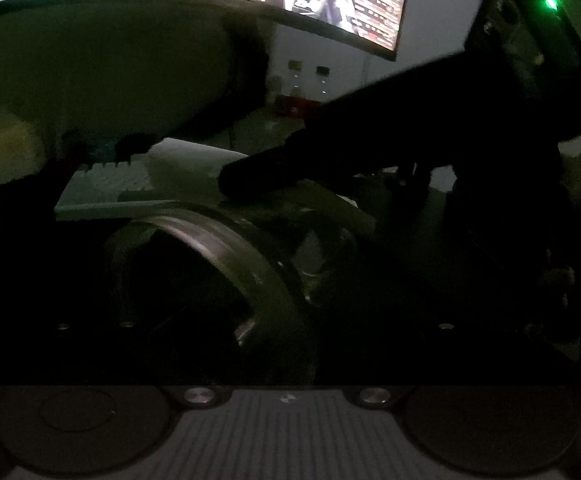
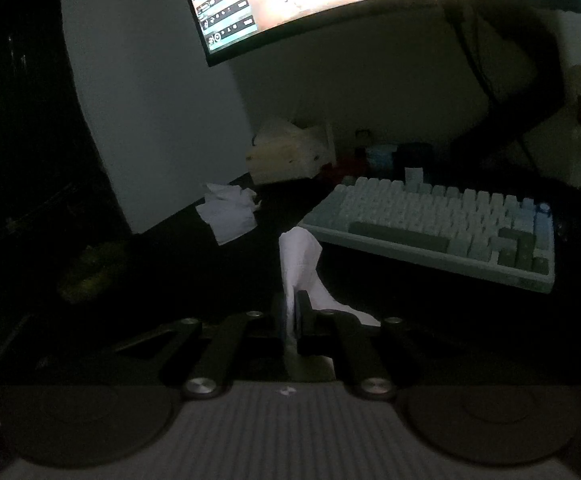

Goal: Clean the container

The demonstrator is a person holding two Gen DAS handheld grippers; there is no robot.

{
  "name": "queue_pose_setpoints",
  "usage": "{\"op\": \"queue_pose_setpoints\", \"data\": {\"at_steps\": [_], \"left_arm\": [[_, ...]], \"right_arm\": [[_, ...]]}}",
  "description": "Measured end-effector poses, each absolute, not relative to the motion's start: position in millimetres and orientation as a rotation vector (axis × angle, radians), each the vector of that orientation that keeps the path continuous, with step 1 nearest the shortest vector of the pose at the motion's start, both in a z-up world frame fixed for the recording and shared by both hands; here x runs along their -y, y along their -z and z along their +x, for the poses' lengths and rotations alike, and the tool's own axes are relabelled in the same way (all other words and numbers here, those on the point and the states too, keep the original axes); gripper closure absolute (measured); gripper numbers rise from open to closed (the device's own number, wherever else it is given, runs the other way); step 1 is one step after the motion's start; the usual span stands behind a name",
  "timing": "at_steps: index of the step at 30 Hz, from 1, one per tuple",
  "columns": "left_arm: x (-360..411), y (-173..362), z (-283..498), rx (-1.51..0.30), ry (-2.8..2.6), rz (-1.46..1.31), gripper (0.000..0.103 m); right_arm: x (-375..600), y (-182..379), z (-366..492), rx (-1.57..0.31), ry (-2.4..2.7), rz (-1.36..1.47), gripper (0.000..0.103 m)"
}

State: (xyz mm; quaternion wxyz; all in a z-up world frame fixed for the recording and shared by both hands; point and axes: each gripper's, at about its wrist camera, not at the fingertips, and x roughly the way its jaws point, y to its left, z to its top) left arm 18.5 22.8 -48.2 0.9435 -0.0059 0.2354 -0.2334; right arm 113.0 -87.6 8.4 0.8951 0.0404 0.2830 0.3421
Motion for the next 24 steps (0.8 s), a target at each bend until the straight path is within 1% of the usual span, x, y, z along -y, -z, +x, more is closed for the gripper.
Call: {"op": "queue_pose_setpoints", "data": {"at_steps": [2,3,4,6,7,8,9,11,14,17,21,22,23,24], "left_arm": [[-19.6,49.3,20.0,-0.477,0.48,-0.003,0.001],[-18.5,49.8,20.4,-0.476,0.482,-0.003,0.003],[-17.8,50.5,20.9,-0.474,0.482,-0.005,0.008],[-17.4,51.9,21.9,-0.471,0.48,-0.008,0.02],[-18.5,52.8,22.6,-0.468,0.476,-0.01,0.035],[-20.0,53.7,23.4,-0.467,0.473,-0.014,0.046],[-22.2,54.8,24.4,-0.466,0.477,-0.026,0.047],[-27.1,58.0,27.1,-0.466,0.504,-0.075,0.054],[-27.4,61.2,26.3,-0.449,0.516,-0.09,0.058],[-28.1,61.9,25.9,-0.446,0.532,-0.094,0.059],[-28.0,61.6,25.5,-0.449,0.543,-0.107,0.06],[-27.7,61.8,25.2,-0.449,0.551,-0.109,0.064],[-28.3,62.3,25.4,-0.452,0.564,-0.122,0.071],[-29.4,63.0,26.1,-0.455,0.582,-0.144,0.074]], "right_arm": [[87.9,-8.3,114.3,-0.591,-0.713,0.087,0.097],[87.8,-8.3,114.6,-0.592,-0.712,0.088,0.097],[87.1,-8.4,114.9,-0.593,-0.71,0.086,0.097],[84.8,-9.2,114.0,-0.592,-0.702,0.076,0.097],[83.6,-9.3,113.4,-0.591,-0.706,0.076,0.097],[82.6,-9.3,113.1,-0.592,-0.717,0.082,0.097],[81.4,-9.2,112.4,-0.594,-0.733,0.097,0.097],[77.5,-9.2,109.2,-0.592,-0.77,0.119,0.097],[67.5,-10.0,100.3,-0.569,-0.822,0.095,0.097],[70.9,-9.3,103.0,-0.568,-0.83,0.088,0.097],[92.9,-3.4,123.4,-0.574,-0.669,0.09,0.097],[99.2,-1.7,128.7,-0.583,-0.623,0.104,0.097],[102.9,-1.0,131.2,-0.591,-0.605,0.123,0.097],[105.2,-0.6,132.3,-0.598,-0.601,0.141,0.097]]}}
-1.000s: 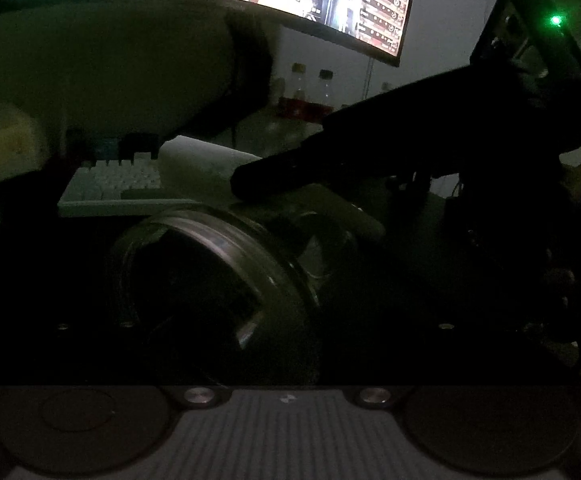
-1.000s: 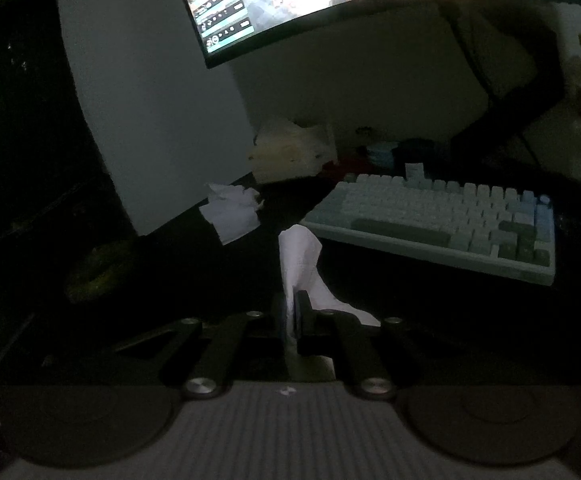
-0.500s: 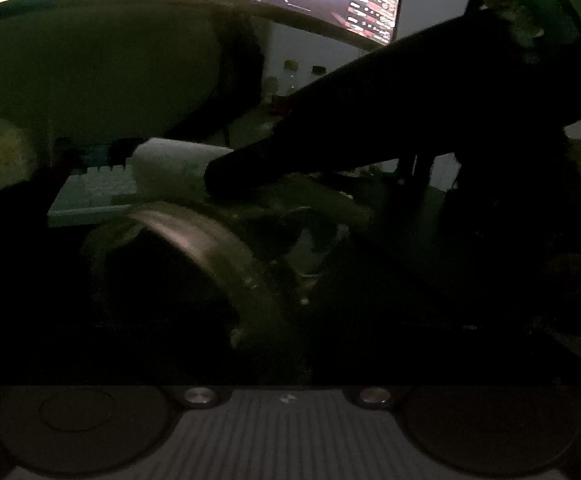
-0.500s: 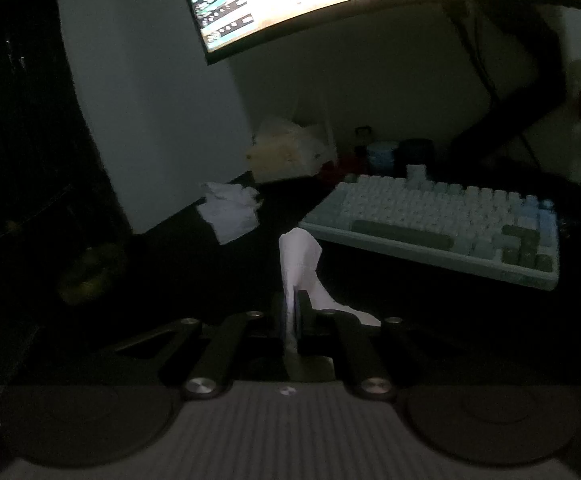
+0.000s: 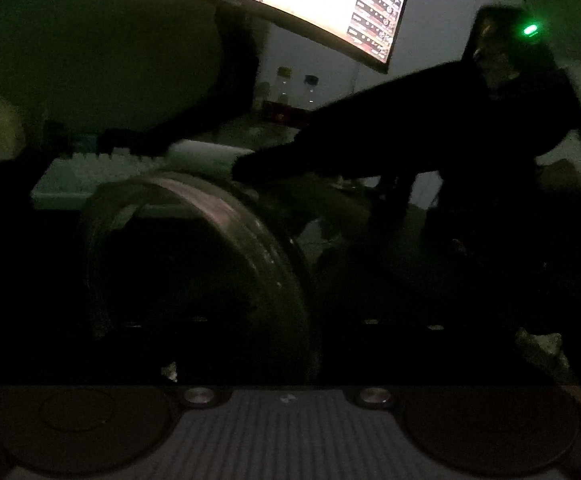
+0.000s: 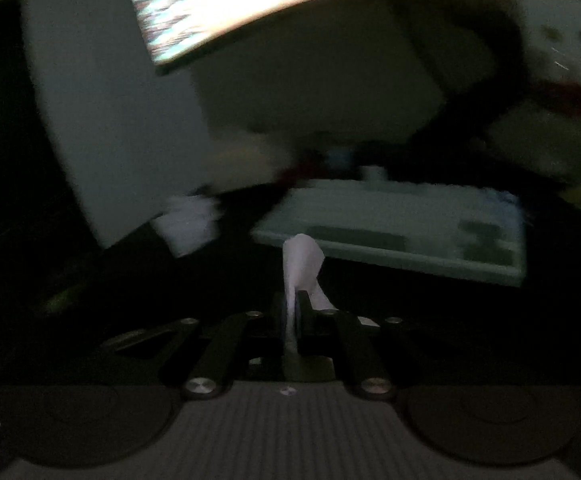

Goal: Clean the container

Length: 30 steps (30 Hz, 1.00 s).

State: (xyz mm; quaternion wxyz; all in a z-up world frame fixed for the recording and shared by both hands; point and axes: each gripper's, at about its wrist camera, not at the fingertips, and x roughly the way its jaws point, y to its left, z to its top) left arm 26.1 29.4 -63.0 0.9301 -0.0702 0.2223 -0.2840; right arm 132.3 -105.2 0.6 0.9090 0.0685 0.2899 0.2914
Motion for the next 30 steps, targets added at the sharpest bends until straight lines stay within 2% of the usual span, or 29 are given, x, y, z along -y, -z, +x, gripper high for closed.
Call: {"op": "queue_pose_setpoints", "data": {"at_steps": [4,5,7,11,17,19,21,23,24,30], "left_arm": [[-29.8,63.9,25.7,-0.452,0.6,-0.178,0.081],[-29.2,63.6,24.5,-0.447,0.605,-0.184,0.087],[-31.1,61.9,22.9,-0.443,0.622,-0.222,0.09],[-44.5,53.9,19.9,-0.415,0.716,-0.371,0.1],[-56.6,47.6,15.3,-0.412,0.762,-0.442,0.1],[-55.8,46.4,11.1,-0.389,0.746,-0.395,0.095],[-53.2,46.8,7.3,-0.376,0.727,-0.32,0.084],[-50.3,50.5,9.4,-0.383,0.693,-0.254,0.052],[-47.8,51.5,8.5,-0.381,0.668,-0.221,0.047],[-44.1,63.0,13.0,-0.429,0.613,-0.162,0.039]], "right_arm": [[86.9,-4.8,111.2,-0.563,-0.722,0.104,0.096],[82.4,-6.7,105.2,-0.558,-0.761,0.095,0.096],[75.3,-11.0,94.5,-0.555,-0.842,0.086,0.096],[91.7,-17.6,94.6,-0.561,-0.774,0.131,0.097],[126.8,-24.2,101.4,-0.56,-0.712,0.205,0.097],[127.9,-26.8,101.3,-0.559,-0.713,0.203,0.097],[125.0,-27.0,101.8,-0.562,-0.717,0.19,0.097],[121.1,-26.4,102.4,-0.567,-0.717,0.174,0.097],[117.6,-25.6,103.3,-0.57,-0.716,0.162,0.097],[98.6,-16.0,110.6,-0.601,-0.712,0.123,0.097]]}}
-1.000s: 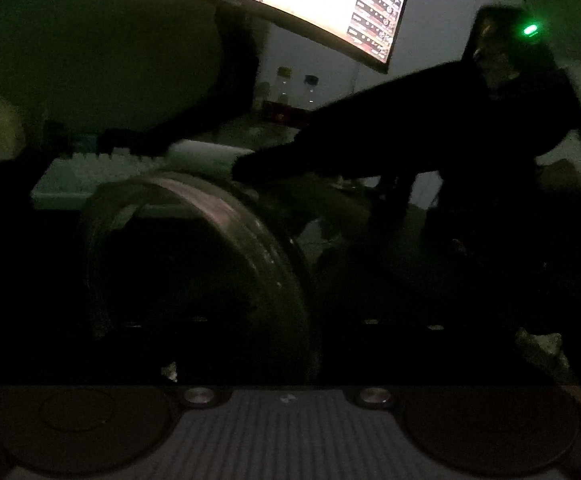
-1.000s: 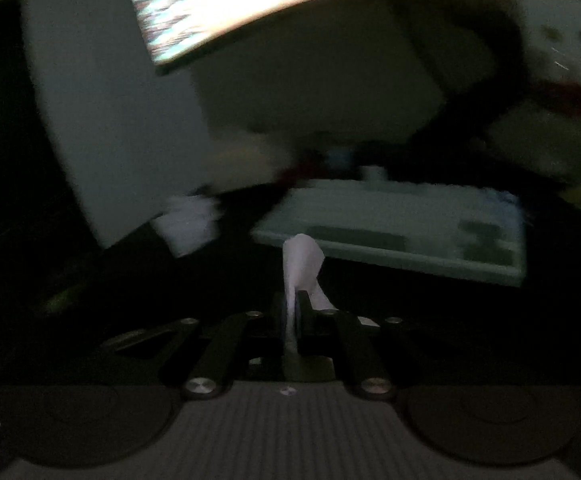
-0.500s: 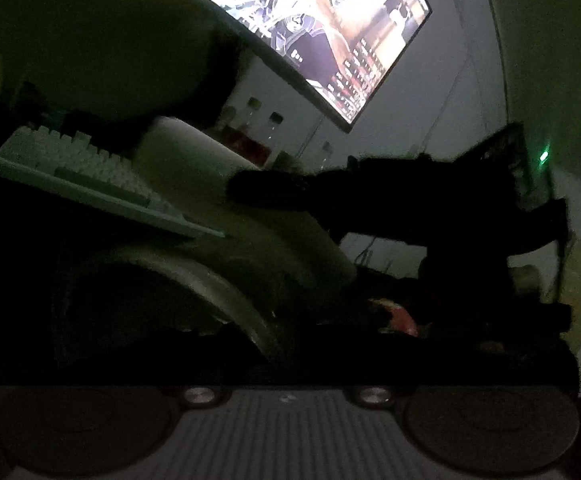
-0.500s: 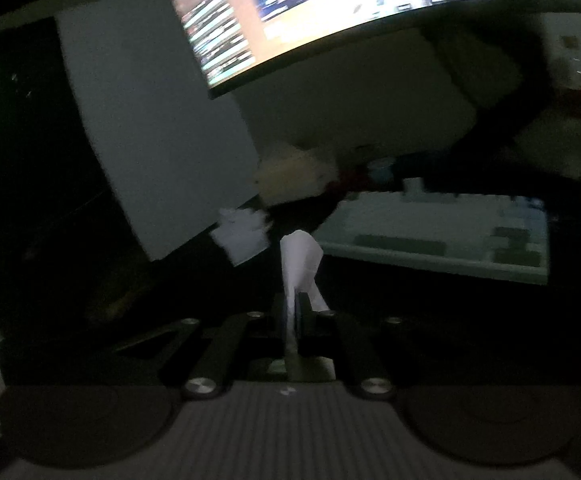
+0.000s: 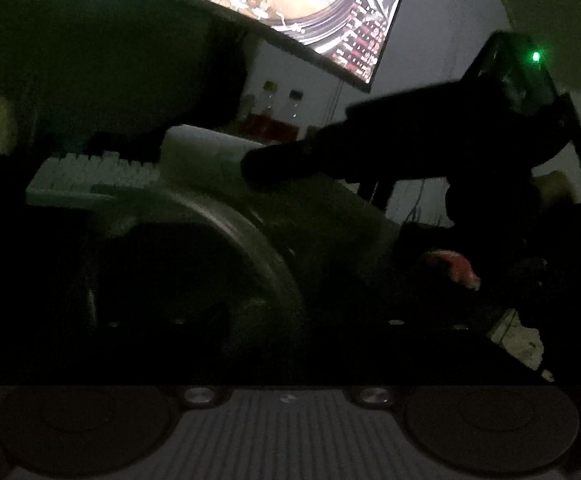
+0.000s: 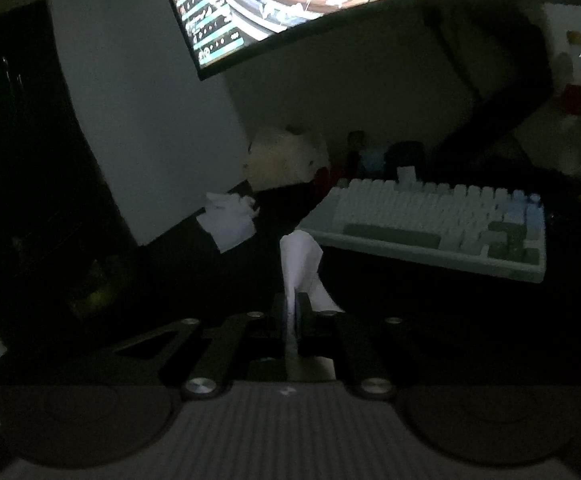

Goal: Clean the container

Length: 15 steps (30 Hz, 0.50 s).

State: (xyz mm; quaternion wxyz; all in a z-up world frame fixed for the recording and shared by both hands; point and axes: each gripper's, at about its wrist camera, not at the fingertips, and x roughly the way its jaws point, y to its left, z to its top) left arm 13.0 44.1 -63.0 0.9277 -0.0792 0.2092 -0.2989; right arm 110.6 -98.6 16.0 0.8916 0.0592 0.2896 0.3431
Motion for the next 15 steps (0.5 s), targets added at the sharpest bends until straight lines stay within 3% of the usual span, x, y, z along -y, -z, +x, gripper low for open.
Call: {"op": "queue_pose_setpoints", "data": {"at_steps": [3,15], "left_arm": [[-44.3,64.5,13.7,-0.424,0.593,-0.172,0.031],[-36.9,63.6,28.1,-0.423,0.536,-0.17,0.031]], "right_arm": [[91.3,-14.5,108.9,-0.579,-0.692,0.086,0.097],[60.0,-13.5,81.1,-0.495,-0.789,0.0,0.096]]}}
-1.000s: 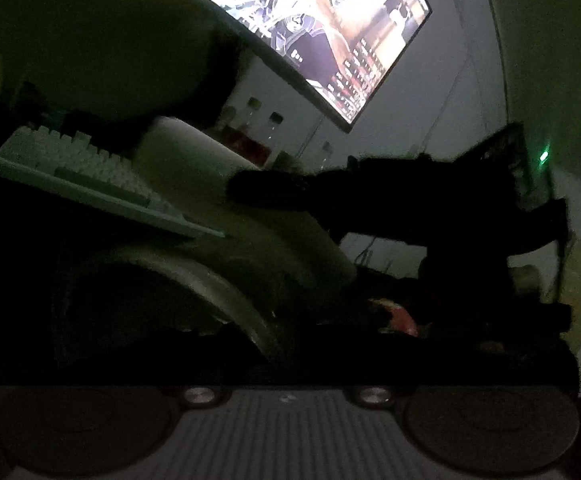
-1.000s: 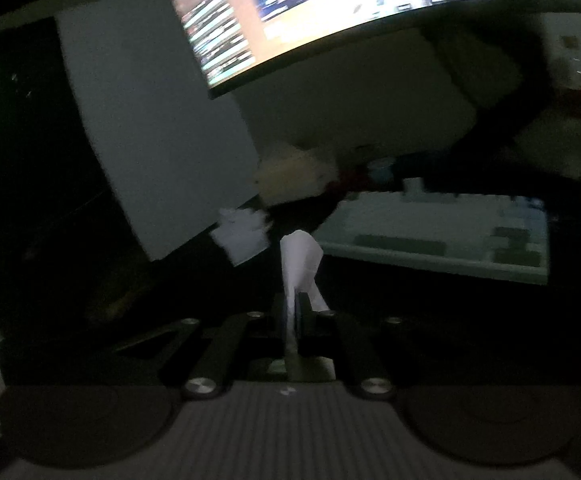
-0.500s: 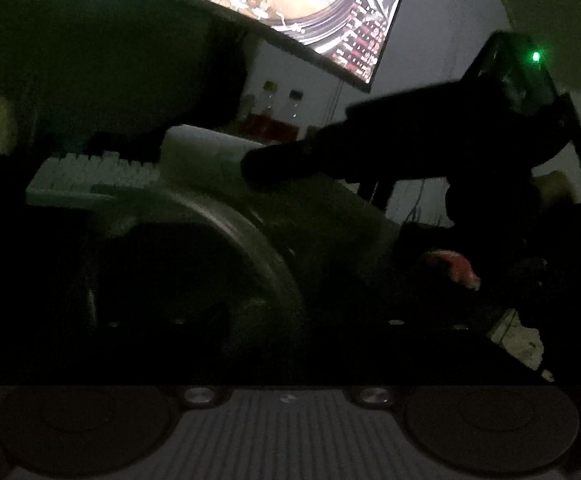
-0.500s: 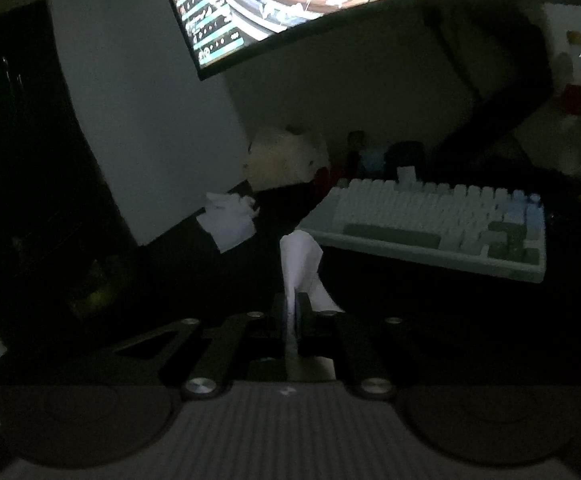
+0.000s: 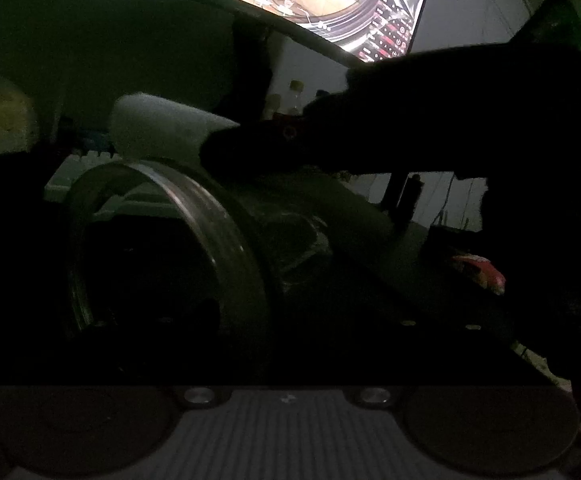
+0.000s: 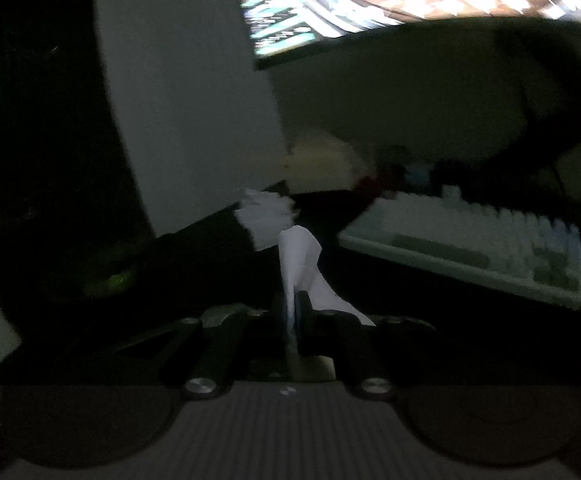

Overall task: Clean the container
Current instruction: 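Keep wiping the jar interior with the right tool while the left tool holds the jar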

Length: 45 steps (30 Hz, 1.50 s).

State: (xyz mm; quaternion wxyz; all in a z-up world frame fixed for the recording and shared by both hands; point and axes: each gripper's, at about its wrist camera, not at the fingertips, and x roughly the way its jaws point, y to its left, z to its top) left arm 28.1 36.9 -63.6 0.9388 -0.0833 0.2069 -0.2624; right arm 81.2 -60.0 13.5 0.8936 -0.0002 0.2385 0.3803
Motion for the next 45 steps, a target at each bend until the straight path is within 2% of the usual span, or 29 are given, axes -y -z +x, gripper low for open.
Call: {"op": "queue_pose_setpoints", "data": {"at_steps": [5,32,45], "left_arm": [[-68.6,66.6,26.2,-0.436,0.613,-0.148,0.031],[-12.4,66.5,1.8,-0.425,0.574,-0.148,0.031],[-31.8,73.2,9.9,-0.418,0.577,-0.149,0.031]], "right_arm": [[77.4,-11.4,94.6,-0.522,-0.687,0.022,0.096],[88.4,-8.3,101.6,-0.528,-0.654,0.045,0.096],[84.1,-9.4,98.1,-0.532,-0.629,0.056,0.096]]}}
